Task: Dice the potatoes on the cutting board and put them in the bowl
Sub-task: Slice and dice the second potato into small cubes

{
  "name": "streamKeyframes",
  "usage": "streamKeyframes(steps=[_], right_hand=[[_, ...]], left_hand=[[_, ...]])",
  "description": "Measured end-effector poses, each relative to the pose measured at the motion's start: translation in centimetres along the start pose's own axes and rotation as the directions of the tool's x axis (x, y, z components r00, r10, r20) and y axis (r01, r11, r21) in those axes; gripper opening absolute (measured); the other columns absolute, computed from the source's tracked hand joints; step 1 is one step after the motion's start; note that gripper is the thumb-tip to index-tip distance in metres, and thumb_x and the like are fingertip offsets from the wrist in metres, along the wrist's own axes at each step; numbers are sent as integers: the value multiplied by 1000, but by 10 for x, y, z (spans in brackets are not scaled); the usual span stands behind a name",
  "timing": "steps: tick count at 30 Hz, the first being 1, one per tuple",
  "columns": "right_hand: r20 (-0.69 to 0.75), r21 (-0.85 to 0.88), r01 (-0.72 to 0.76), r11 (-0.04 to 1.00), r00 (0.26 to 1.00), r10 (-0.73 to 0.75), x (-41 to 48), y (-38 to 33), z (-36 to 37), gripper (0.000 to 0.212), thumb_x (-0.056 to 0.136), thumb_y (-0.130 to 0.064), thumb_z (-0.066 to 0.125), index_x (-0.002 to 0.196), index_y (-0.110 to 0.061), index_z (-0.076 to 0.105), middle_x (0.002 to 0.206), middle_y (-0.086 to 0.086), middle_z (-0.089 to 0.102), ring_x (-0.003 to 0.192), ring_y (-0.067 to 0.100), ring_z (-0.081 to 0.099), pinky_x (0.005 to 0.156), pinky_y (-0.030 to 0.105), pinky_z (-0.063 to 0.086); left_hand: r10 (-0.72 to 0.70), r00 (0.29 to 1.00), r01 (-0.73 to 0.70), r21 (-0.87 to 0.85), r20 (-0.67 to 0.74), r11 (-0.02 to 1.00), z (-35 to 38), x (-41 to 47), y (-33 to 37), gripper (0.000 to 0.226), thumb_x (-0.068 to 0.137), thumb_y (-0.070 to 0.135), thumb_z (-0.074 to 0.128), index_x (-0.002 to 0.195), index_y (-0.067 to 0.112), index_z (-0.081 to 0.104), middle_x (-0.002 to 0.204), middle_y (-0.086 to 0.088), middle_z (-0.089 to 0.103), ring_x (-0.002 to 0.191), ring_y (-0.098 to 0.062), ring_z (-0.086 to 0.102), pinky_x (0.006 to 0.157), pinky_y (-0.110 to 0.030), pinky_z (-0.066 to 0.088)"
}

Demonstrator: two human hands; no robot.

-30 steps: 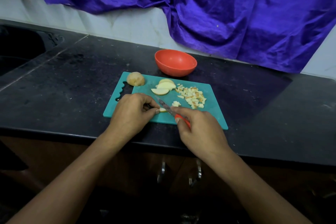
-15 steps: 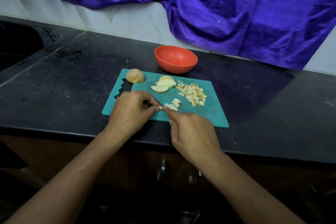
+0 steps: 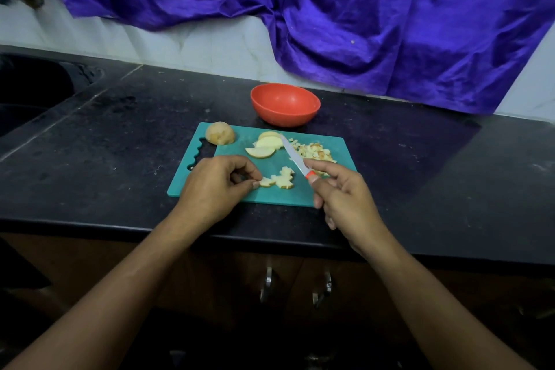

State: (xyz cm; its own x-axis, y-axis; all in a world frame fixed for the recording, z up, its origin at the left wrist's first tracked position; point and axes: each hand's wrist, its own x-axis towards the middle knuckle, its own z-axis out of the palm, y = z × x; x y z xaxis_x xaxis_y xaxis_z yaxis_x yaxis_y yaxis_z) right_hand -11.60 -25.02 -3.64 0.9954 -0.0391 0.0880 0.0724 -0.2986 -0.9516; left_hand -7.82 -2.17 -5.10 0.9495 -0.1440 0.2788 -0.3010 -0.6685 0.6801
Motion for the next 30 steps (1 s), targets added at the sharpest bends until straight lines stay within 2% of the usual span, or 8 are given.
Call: streamKeyframes(steps=[8, 12, 14, 15, 17, 20, 24, 30], right_hand=[[-73, -13, 61, 998, 995, -61, -1, 10, 2, 33, 105, -20, 58, 135, -32, 65, 63, 2, 59, 44, 4, 42, 44, 19, 36], [-132, -118, 72, 990, 987, -88, -6, 7, 7, 35, 103, -22, 60, 138, -30, 63, 69, -9, 64, 52, 1, 51, 50, 16, 40], [-120, -376, 70, 924, 985, -123, -9, 2, 8, 41, 103, -30, 59, 144, -32, 56, 94, -9, 70, 67, 3, 57, 58, 20, 43], [-93, -532, 67, 844, 986, -137, -11, -2, 8, 44, 104, -33, 56, 147, -33, 51, 104, -6, 69, 74, 6, 59, 62, 24, 46], [-55, -712, 71, 698, 986, -156, -16, -11, 11, 45, 105, -33, 49, 150, -32, 47, 106, -2, 67, 82, 14, 61, 67, 31, 48], [-30, -797, 61, 601, 990, -140, -16, -18, 17, 45, 103, -26, 46, 148, -30, 48, 100, -1, 65, 86, 18, 62, 67, 35, 49], [7, -841, 51, 538, 997, -83, -6, -25, 23, 39, 100, -22, 48, 139, -24, 52, 104, 2, 64, 93, 23, 62, 69, 36, 48], [129, -874, 181, 451, 981, -143, 0, -29, 32, 41, 102, -25, 48, 144, -26, 49, 106, 2, 66, 95, 23, 62, 69, 35, 41]], left_hand=[[51, 996, -52, 9, 69, 999, 2, 8, 8, 15, 84, 27, 83, 88, 37, 72, 84, 22, 72, 78, 1, 65, 73, -28, 55], [54, 992, -56, 12, 114, 998, 3, 13, 10, 31, 84, 29, 83, 111, 36, 71, 85, 21, 72, 76, 1, 65, 76, -26, 55], [45, 988, -50, 33, 149, 998, 1, 14, 9, 43, 84, 35, 82, 124, 36, 68, 88, 20, 70, 77, 2, 64, 73, -22, 51], [41, 986, -50, 51, 162, 997, 0, 15, 9, 46, 84, 38, 81, 127, 37, 66, 90, 20, 70, 77, 2, 63, 71, -21, 49], [38, 984, -55, 93, 172, 994, 0, 16, 10, 45, 85, 42, 80, 128, 38, 66, 91, 21, 68, 75, 1, 61, 68, -21, 46], [27, 985, -47, 113, 169, 992, 1, 16, 12, 39, 86, 44, 78, 124, 39, 68, 89, 22, 68, 74, 1, 61, 68, -23, 46], [11, 991, -22, 78, 135, 997, 4, 11, 13, 33, 87, 39, 78, 119, 37, 71, 85, 24, 70, 73, 2, 62, 75, -28, 54], [-5, 999, 5, 7, 44, 1000, 8, 2, 13, 25, 86, 29, 80, 109, 36, 71, 82, 23, 71, 68, 0, 63, 70, -26, 52]])
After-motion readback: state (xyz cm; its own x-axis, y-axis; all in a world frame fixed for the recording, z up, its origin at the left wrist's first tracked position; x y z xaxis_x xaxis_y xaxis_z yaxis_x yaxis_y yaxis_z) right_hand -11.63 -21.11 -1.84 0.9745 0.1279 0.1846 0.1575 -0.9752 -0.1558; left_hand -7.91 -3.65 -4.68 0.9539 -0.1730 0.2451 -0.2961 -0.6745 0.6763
